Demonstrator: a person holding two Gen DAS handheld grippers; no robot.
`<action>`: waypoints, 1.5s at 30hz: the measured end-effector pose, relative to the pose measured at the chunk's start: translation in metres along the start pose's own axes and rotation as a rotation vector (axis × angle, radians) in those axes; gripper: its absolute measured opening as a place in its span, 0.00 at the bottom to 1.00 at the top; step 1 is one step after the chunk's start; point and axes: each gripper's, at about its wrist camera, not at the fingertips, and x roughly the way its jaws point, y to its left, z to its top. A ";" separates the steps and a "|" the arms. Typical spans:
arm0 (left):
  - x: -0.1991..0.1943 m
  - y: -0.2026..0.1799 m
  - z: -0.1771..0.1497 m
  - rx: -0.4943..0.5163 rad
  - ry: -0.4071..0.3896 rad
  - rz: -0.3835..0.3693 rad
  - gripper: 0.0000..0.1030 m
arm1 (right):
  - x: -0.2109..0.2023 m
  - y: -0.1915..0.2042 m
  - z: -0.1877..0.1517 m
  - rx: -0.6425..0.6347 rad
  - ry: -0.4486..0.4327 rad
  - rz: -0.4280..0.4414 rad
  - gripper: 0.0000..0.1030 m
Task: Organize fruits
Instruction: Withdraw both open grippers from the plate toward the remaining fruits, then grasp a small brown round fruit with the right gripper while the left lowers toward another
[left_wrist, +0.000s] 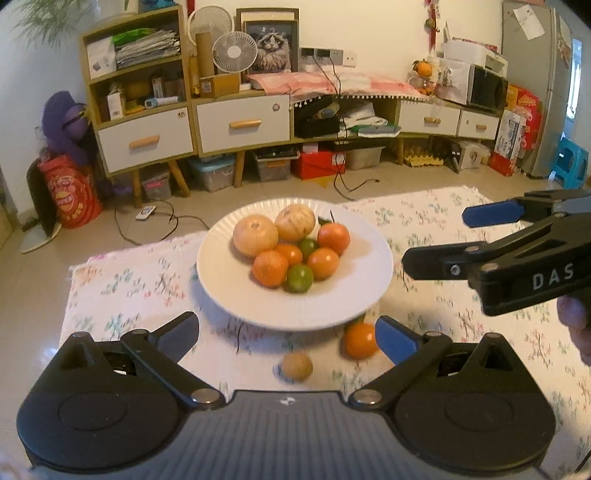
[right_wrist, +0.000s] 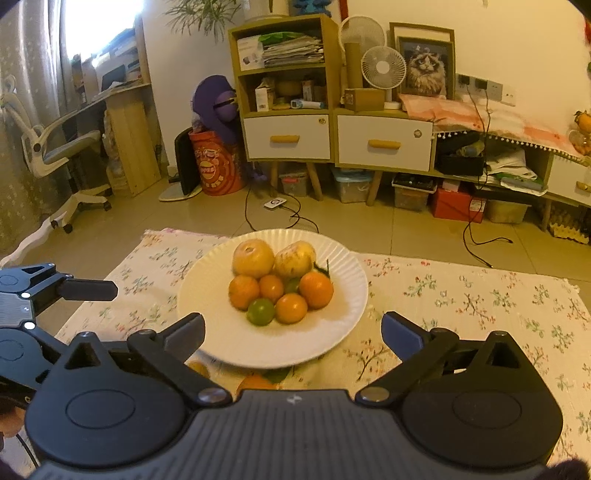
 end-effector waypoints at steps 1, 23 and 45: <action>-0.003 0.000 -0.003 0.000 0.004 0.005 0.85 | -0.002 0.002 -0.002 -0.003 0.003 -0.001 1.00; -0.038 0.009 -0.076 -0.029 0.091 0.051 0.85 | -0.024 0.035 -0.070 -0.141 0.131 0.002 1.00; -0.005 0.030 -0.090 -0.121 0.170 0.089 0.85 | 0.002 0.070 -0.105 -0.259 0.191 0.132 0.76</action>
